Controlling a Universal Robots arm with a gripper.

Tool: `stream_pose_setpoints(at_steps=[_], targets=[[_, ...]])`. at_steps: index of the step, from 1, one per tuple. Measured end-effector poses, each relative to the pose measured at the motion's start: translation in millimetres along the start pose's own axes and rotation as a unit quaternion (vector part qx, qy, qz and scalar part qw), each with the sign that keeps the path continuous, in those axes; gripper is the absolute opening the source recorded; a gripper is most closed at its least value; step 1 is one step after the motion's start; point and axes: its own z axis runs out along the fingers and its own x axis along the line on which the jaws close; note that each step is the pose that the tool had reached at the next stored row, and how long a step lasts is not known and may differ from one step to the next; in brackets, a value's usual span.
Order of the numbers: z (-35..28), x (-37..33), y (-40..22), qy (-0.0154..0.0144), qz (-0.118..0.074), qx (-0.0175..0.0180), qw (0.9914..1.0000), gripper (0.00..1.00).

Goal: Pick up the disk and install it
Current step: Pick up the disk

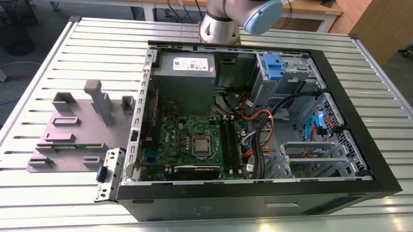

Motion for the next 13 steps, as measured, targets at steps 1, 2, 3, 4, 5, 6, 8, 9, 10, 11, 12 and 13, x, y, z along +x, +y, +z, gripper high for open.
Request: stream_pose_setpoints(at_steps=[1,2,3,4,5,6,8,9,10,11,12,13], targets=[[0.0,0.0,0.0,0.0,0.0,0.0,1.0,0.35],[0.0,0.0,0.0,0.0,0.0,0.0,1.0,0.35],[0.1,0.0,0.0,0.0,0.0,0.0,1.0,0.35],[0.3,0.0,-0.2,0.0,0.0,0.0001,1.0,0.35],[0.3,-0.1,-0.4,0.0,0.0,0.0,1.0,0.35],[0.3,-0.1,-0.4,0.0,0.0,0.0,1.0,0.35],[0.3,0.0,-0.4,0.0,0.0,0.0,1.0,0.35],[0.3,0.0,-0.5,0.0,0.0,0.0,1.0,0.35],[0.3,0.0,-0.5,0.0,0.0,0.0,1.0,0.35],[0.3,0.0,-0.7,0.0,0.0,0.0,1.0,0.35],[0.3,0.0,-0.9,0.0,0.0,0.0,1.0,0.35],[0.3,0.0,-1.0,0.0,0.0,0.0,1.0,0.35]])
